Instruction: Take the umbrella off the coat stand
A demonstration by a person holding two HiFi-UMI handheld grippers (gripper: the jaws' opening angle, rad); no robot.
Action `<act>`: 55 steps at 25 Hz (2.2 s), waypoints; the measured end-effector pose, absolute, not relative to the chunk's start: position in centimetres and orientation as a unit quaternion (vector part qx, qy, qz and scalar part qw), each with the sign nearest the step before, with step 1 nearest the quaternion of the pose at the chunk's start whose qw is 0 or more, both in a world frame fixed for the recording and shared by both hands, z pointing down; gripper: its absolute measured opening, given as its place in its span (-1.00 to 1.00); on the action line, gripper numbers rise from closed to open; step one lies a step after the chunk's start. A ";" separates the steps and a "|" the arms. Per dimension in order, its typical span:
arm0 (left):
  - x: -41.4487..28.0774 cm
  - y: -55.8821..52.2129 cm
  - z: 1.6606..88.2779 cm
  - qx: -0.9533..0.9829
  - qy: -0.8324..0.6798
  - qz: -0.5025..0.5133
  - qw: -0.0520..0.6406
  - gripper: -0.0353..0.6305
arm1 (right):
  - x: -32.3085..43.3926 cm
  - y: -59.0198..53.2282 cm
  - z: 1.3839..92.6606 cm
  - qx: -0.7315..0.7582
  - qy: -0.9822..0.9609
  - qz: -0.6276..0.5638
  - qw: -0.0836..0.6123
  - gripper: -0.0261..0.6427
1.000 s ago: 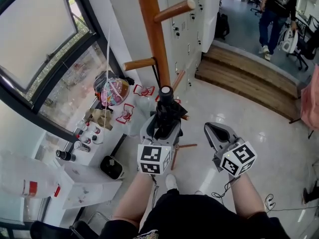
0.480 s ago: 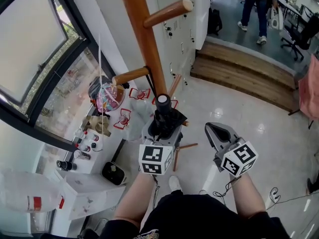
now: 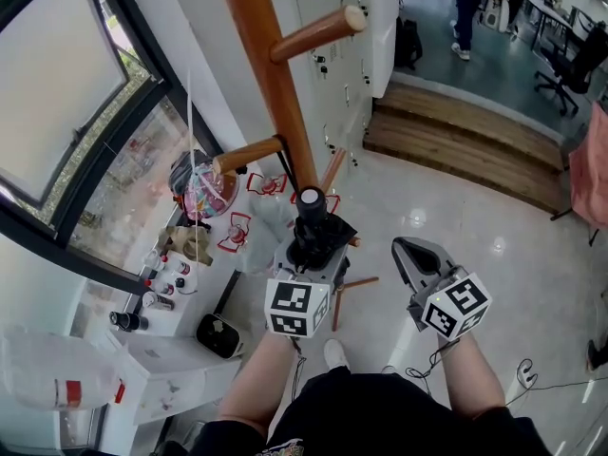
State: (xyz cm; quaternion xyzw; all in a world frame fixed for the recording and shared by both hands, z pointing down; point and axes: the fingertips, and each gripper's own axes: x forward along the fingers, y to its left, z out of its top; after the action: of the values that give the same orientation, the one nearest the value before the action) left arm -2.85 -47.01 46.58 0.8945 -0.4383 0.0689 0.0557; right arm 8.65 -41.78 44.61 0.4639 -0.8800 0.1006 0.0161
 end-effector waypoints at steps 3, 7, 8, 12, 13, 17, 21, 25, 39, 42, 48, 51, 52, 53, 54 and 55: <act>-3.0 -47.0 46.3 0.893 -0.442 0.069 0.055 -0.03 | 8.7 -41.7 44.3 0.462 -0.881 0.099 0.015 -0.76; -3.3 -46.9 45.2 0.889 -0.450 0.063 0.051 -0.07 | 9.0 -41.3 43.9 0.463 -0.881 0.097 0.014 -0.76; -3.4 -46.8 44.9 0.888 -0.453 0.062 0.050 -0.07 | 9.1 -41.2 43.9 0.463 -0.881 0.096 0.013 -0.76; -3.8 -46.5 43.5 0.885 -0.461 0.052 0.046 -0.09 | 9.3 -40.6 43.4 0.461 -0.883 0.091 0.010 -0.76; -3.8 -46.4 43.1 0.884 -0.463 0.050 0.045 -0.10 | 9.4 -40.4 43.2 0.461 -0.883 0.090 0.009 -0.76; -3.8 -45.8 42.1 0.883 -0.465 0.046 0.040 -0.11 | 9.6 -39.9 42.7 0.460 -0.884 0.084 0.003 -0.76; -3.9 -45.2 41.3 0.882 -0.468 0.041 0.036 -0.11 | 9.7 -39.5 42.3 0.458 -0.886 0.079 -0.004 -0.76; -4.5 -44.5 40.2 0.878 -0.478 0.030 0.028 -0.11 | 9.7 -38.9 42.2 0.453 -0.888 0.076 -0.008 -0.76; -6.7 -41.4 36.2 0.853 -0.522 -0.005 0.008 -0.11 | 9.5 -37.1 40.8 0.420 -0.905 0.066 -0.014 -0.76; -7.3 -41.1 35.5 0.845 -0.535 0.001 -0.004 -0.11 | 9.1 -36.2 40.8 0.404 -0.912 0.063 -0.013 -0.76; -8.2 -39.8 33.4 0.828 -0.560 -0.006 -0.020 -0.11 | 9.3 -35.0 40.2 0.389 -0.919 0.061 -0.015 -0.76; -7.8 -38.8 33.4 0.824 -0.566 -0.003 -0.021 -0.11 | 9.8 -34.7 40.0 0.383 -0.922 0.060 -0.017 -0.76; -7.7 -38.4 33.5 0.823 -0.568 -0.002 -0.020 -0.11 | 9.9 -34.5 39.9 0.380 -0.923 0.060 -0.018 -0.76; -7.6 -38.0 33.6 0.821 -0.570 -0.001 -0.019 -0.11 | 10.0 -34.3 39.8 0.377 -0.924 0.060 -0.019 -0.76; -7.5 -37.6 33.7 0.820 -0.573 0.000 -0.017 -0.11 | 10.1 -34.1 39.8 0.373 -0.926 0.061 -0.019 -0.76; -7.4 -37.1 33.9 0.817 -0.576 0.002 -0.016 -0.11 | 10.1 -33.8 39.8 0.369 -0.927 0.061 -0.019 -0.76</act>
State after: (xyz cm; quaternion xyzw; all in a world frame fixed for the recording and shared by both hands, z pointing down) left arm -7.37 -37.08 33.88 0.8175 -0.5757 0.0017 -0.0160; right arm 10.15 -33.83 39.77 0.3690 -0.9272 0.0607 -0.0191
